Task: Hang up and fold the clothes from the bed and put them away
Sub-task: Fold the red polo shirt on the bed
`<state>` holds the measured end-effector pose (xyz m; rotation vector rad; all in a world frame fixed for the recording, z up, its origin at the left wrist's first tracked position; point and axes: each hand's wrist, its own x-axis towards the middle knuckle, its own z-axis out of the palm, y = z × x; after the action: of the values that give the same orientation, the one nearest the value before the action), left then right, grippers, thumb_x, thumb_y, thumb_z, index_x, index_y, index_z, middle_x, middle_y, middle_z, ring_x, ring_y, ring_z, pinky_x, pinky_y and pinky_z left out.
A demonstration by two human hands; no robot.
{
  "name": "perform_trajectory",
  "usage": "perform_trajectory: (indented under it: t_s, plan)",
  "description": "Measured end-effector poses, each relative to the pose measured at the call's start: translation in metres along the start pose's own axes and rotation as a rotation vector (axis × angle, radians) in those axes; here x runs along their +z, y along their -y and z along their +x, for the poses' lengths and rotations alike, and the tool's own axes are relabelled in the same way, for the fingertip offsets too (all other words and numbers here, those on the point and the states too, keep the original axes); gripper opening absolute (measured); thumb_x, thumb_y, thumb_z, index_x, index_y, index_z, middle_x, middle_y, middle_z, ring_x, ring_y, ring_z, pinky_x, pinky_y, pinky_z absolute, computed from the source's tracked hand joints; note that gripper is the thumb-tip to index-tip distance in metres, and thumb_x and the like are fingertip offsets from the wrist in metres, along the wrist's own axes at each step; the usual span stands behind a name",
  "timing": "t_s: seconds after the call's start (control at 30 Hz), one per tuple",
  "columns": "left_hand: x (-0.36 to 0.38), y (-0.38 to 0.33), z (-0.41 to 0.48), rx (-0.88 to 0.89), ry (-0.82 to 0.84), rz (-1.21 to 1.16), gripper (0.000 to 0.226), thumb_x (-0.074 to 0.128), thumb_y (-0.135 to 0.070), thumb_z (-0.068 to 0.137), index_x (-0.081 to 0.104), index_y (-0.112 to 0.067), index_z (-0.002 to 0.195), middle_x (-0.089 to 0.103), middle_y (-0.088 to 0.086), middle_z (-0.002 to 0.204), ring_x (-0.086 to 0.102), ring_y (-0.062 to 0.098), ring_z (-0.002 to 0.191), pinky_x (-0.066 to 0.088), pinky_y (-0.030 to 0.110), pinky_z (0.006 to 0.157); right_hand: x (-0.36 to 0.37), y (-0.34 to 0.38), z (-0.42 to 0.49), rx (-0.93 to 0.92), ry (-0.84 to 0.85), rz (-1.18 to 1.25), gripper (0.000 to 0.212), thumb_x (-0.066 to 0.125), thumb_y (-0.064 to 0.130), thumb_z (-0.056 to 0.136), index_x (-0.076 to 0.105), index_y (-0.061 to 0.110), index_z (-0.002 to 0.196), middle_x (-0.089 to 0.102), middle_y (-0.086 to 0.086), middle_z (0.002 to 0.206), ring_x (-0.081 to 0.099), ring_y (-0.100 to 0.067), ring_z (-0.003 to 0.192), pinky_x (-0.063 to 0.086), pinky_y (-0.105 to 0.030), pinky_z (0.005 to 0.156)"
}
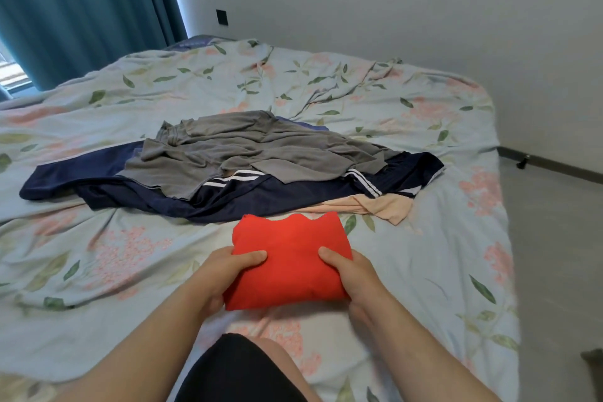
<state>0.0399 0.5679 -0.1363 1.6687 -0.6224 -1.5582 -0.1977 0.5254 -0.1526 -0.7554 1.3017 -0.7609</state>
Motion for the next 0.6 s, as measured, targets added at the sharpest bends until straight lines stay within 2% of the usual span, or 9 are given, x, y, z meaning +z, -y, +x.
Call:
perform_trajectory:
  t_s: [0.1, 0.23, 0.3, 0.37, 0.47, 0.53, 0.6]
  plan:
    - [0.035, -0.009, -0.009, 0.084, 0.048, -0.03, 0.065, 0.089, -0.026, 0.057, 0.066, -0.012, 0.116, 0.076, 0.01, 0.103, 0.074, 0.028, 0.093, 0.057, 0.04, 0.077, -0.04, 0.017, -0.012, -0.061, 0.007, 0.009, 0.034, 0.082, 0.021, 0.079, 0.071, 0.012, 0.11, 0.078, -0.004, 0.095, 0.075, -0.023, 0.088, 0.059, -0.036, 0.077]
    - [0.084, -0.026, -0.01, 0.135, 0.144, 0.029, 0.047, 0.085, -0.015, 0.068, 0.068, -0.014, 0.112, 0.076, 0.009, 0.103, 0.074, 0.026, 0.091, 0.056, 0.036, 0.074, -0.101, 0.038, -0.022, -0.162, 0.018, -0.039, 0.062, 0.086, 0.028, 0.061, 0.063, 0.022, 0.119, 0.076, -0.002, 0.107, 0.074, -0.022, 0.096, 0.06, -0.041, 0.084]
    - [0.105, -0.037, -0.003, 0.152, 0.195, 0.08, 0.045, 0.083, -0.014, 0.07, 0.068, -0.016, 0.112, 0.076, 0.009, 0.103, 0.074, 0.026, 0.091, 0.057, 0.035, 0.071, -0.126, 0.039, -0.021, -0.195, 0.036, -0.001, 0.066, 0.083, 0.03, 0.061, 0.061, 0.022, 0.122, 0.075, -0.001, 0.111, 0.073, -0.021, 0.099, 0.059, -0.038, 0.082]
    - [0.129, -0.049, 0.011, 0.169, 0.228, 0.108, 0.051, 0.085, -0.013, 0.062, 0.068, -0.016, 0.11, 0.076, 0.01, 0.102, 0.074, 0.028, 0.089, 0.058, 0.035, 0.067, -0.146, 0.037, -0.012, -0.214, 0.005, 0.055, 0.064, 0.082, 0.032, 0.063, 0.062, 0.022, 0.123, 0.075, 0.001, 0.111, 0.073, -0.019, 0.1, 0.058, -0.034, 0.081]
    - [0.17, -0.068, 0.039, 0.201, 0.224, 0.14, 0.047, 0.081, -0.019, 0.058, 0.069, -0.015, 0.103, 0.076, 0.011, 0.099, 0.074, 0.028, 0.085, 0.058, 0.037, 0.067, -0.174, 0.038, 0.011, -0.241, -0.068, 0.123, 0.052, 0.082, 0.03, 0.074, 0.063, 0.024, 0.122, 0.074, 0.002, 0.114, 0.071, -0.019, 0.105, 0.056, -0.04, 0.09]
    - [0.195, -0.077, 0.056, 0.216, 0.201, 0.16, 0.051, 0.083, -0.022, 0.056, 0.068, -0.015, 0.104, 0.076, 0.011, 0.099, 0.074, 0.029, 0.086, 0.058, 0.042, 0.071, -0.189, 0.042, 0.027, -0.259, -0.102, 0.165, 0.043, 0.08, 0.028, 0.08, 0.065, 0.027, 0.12, 0.075, 0.004, 0.114, 0.071, -0.018, 0.105, 0.057, -0.039, 0.09]
    - [0.219, -0.085, 0.069, 0.219, 0.192, 0.157, 0.061, 0.086, -0.027, 0.05, 0.068, -0.014, 0.106, 0.076, 0.012, 0.101, 0.073, 0.032, 0.091, 0.058, 0.048, 0.081, -0.205, 0.054, 0.038, -0.279, -0.137, 0.181, 0.042, 0.078, 0.033, 0.076, 0.067, 0.031, 0.116, 0.075, 0.006, 0.112, 0.072, -0.015, 0.104, 0.058, -0.031, 0.083]
